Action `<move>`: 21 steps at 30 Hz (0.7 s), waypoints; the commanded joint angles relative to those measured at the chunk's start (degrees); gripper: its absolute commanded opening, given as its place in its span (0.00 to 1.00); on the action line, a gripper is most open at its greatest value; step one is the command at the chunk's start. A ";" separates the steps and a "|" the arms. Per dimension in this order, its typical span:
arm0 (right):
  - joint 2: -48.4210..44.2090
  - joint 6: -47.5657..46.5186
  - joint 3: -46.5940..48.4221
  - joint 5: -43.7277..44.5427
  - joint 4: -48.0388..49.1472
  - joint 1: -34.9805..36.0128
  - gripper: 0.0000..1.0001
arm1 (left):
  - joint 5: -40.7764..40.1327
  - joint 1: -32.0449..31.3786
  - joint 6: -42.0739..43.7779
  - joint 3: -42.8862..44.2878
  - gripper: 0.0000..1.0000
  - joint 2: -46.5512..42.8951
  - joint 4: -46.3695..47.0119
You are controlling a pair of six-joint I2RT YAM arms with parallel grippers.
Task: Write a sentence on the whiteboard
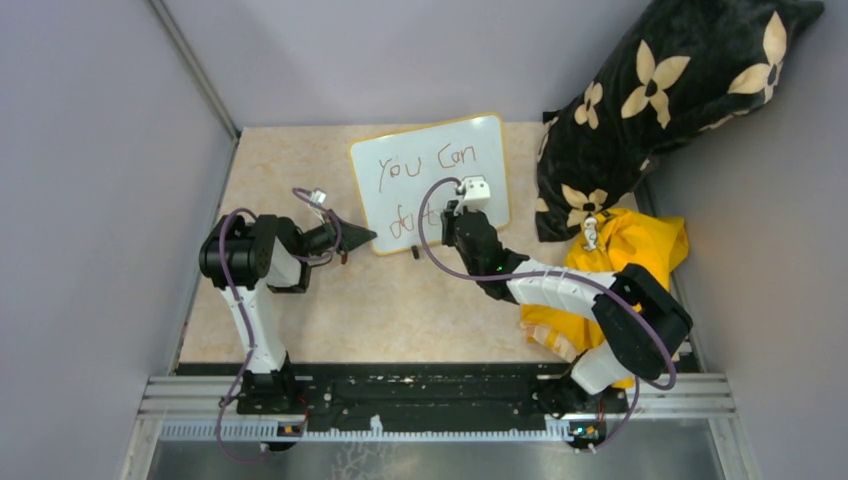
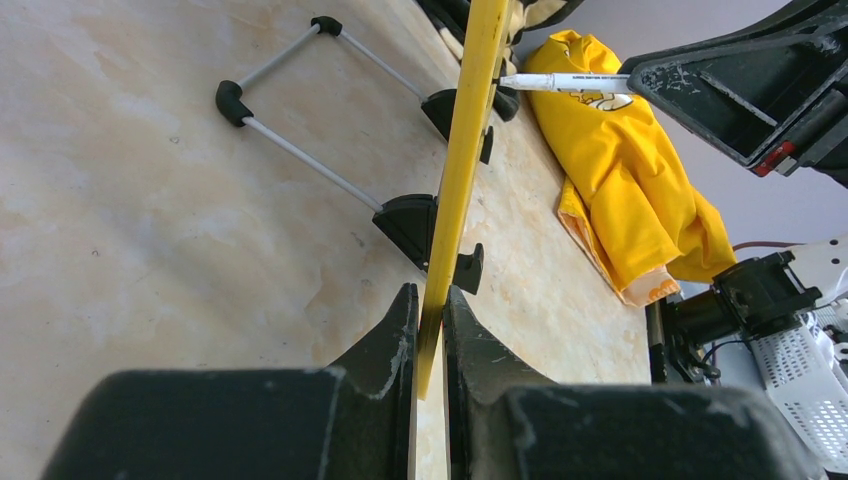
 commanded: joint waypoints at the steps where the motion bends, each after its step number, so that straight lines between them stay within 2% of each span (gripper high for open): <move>1: -3.10 0.19 -1.53 0.33 1.80 -0.74 0.00 | 0.88 -0.46 -0.49 0.25 0.00 0.70 0.77; 9: -7.41 -1.58 -3.79 -1.22 5.90 -0.75 0.00 | 0.82 -0.47 -0.50 0.28 0.00 0.75 0.76; 21: -3.93 -1.98 2.29 -0.97 4.70 -1.50 0.00 | 0.94 -0.50 -0.57 0.36 0.00 0.84 0.64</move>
